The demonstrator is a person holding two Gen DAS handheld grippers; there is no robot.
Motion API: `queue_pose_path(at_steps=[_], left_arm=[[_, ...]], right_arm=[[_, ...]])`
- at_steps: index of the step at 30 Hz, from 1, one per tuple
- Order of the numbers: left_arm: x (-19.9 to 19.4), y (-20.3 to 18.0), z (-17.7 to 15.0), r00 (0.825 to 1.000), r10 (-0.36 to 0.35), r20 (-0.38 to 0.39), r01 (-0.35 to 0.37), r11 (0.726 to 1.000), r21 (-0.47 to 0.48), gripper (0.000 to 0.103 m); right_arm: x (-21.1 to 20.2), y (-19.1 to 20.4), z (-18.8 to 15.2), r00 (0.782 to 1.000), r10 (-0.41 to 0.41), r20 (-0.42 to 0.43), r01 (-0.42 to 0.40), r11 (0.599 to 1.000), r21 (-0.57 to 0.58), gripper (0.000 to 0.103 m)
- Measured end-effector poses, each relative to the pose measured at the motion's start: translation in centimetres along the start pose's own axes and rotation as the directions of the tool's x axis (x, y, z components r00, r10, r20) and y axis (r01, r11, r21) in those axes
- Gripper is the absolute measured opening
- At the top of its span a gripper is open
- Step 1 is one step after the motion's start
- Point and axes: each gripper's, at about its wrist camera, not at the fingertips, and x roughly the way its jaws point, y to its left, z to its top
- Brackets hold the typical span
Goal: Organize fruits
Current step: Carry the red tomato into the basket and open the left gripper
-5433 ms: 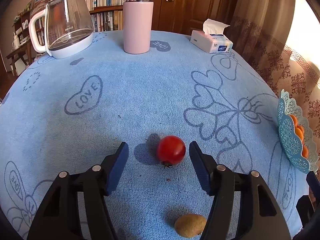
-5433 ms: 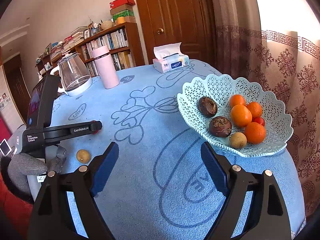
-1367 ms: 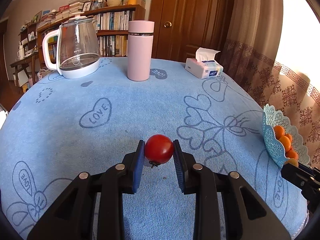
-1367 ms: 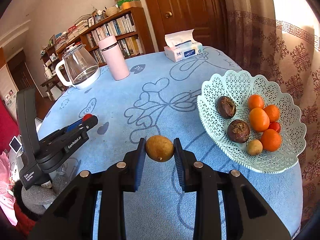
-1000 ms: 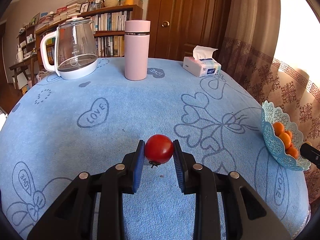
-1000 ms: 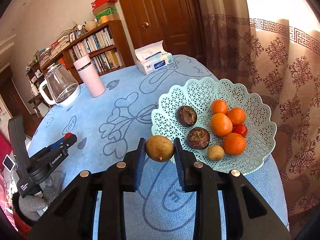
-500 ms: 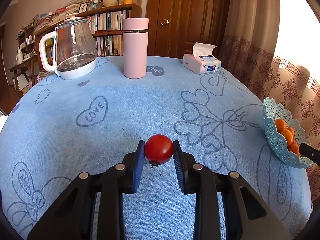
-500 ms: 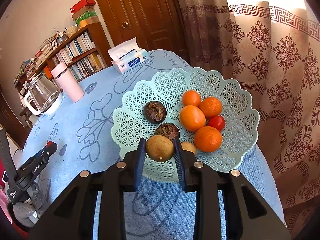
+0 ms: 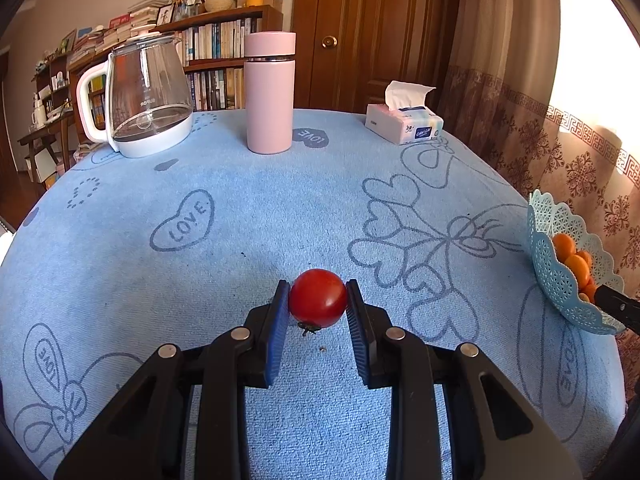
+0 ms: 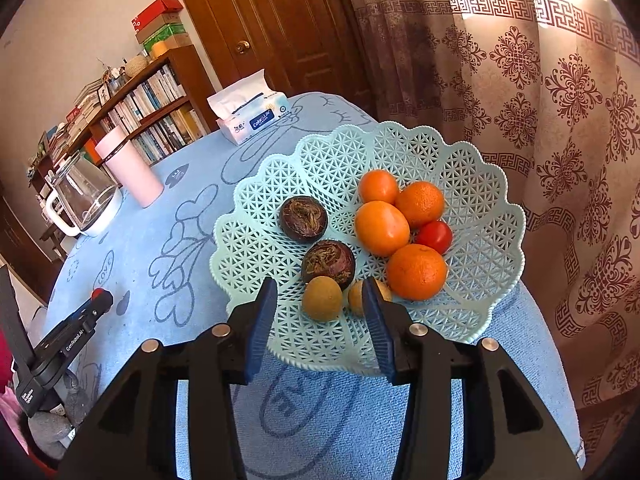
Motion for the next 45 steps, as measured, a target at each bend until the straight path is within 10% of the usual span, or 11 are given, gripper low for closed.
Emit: queue_pose_path(at_steps=[45], left_arm=[[-0.1, -16.4, 2.9, 0.956, -0.282, -0.078, 0.292, 0.926, 0.240, 0.028]], right_arm=[[-2.0, -3.3, -0.4, 0.986, -0.043, 0.162, 0.034, 0.998, 0.056, 0.058]])
